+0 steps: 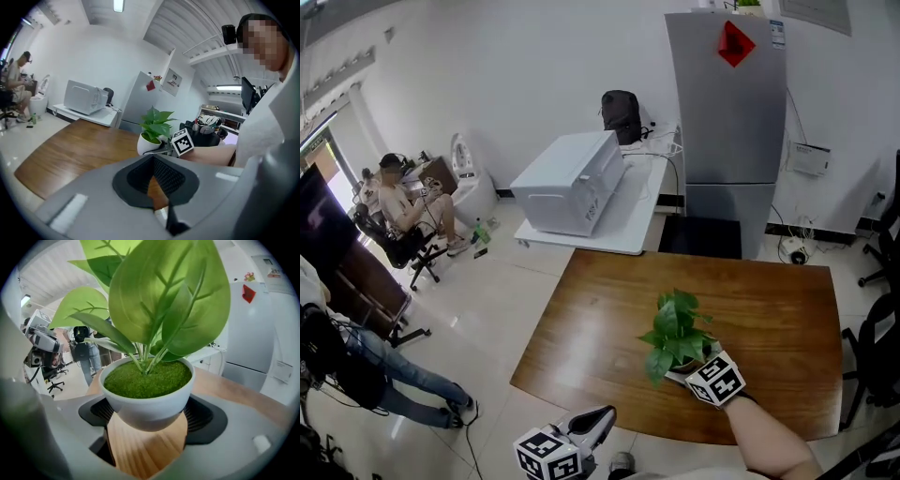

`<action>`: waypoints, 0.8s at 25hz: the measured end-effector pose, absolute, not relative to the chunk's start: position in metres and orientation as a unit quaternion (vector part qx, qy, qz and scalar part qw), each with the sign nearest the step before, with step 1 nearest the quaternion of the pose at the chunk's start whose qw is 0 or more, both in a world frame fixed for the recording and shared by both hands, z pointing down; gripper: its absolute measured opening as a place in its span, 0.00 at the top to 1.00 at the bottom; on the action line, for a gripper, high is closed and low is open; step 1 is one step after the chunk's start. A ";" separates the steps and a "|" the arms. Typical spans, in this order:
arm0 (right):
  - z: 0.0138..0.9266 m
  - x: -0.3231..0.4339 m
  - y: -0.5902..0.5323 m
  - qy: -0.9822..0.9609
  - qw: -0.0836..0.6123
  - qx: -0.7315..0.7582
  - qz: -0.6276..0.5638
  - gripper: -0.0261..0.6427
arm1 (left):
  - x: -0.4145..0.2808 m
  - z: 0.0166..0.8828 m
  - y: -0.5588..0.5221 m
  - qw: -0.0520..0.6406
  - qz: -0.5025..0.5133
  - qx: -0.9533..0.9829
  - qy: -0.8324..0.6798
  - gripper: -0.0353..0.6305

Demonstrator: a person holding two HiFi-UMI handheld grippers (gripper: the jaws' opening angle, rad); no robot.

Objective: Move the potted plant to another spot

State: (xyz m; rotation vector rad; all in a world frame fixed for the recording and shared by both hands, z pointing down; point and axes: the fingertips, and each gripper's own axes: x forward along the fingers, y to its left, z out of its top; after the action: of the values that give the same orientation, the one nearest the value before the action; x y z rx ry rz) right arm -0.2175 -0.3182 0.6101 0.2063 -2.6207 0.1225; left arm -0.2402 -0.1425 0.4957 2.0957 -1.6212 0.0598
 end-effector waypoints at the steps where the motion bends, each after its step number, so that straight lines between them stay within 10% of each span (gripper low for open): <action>1: 0.611 -0.240 -0.309 -0.965 0.252 0.065 0.044 0.29 | -0.259 0.495 -0.133 0.244 0.020 0.760 -0.603 0.95; 20: 0.686 -0.490 -0.201 -0.956 0.293 0.000 0.031 0.29 | -0.508 0.510 -0.022 0.253 0.009 0.701 -0.666 0.95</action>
State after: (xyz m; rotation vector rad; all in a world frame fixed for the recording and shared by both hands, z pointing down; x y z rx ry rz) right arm -0.4902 -0.2011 0.6862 0.0009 -2.5456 0.0814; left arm -0.5082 -0.0224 0.5098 1.9053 -1.8114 0.0247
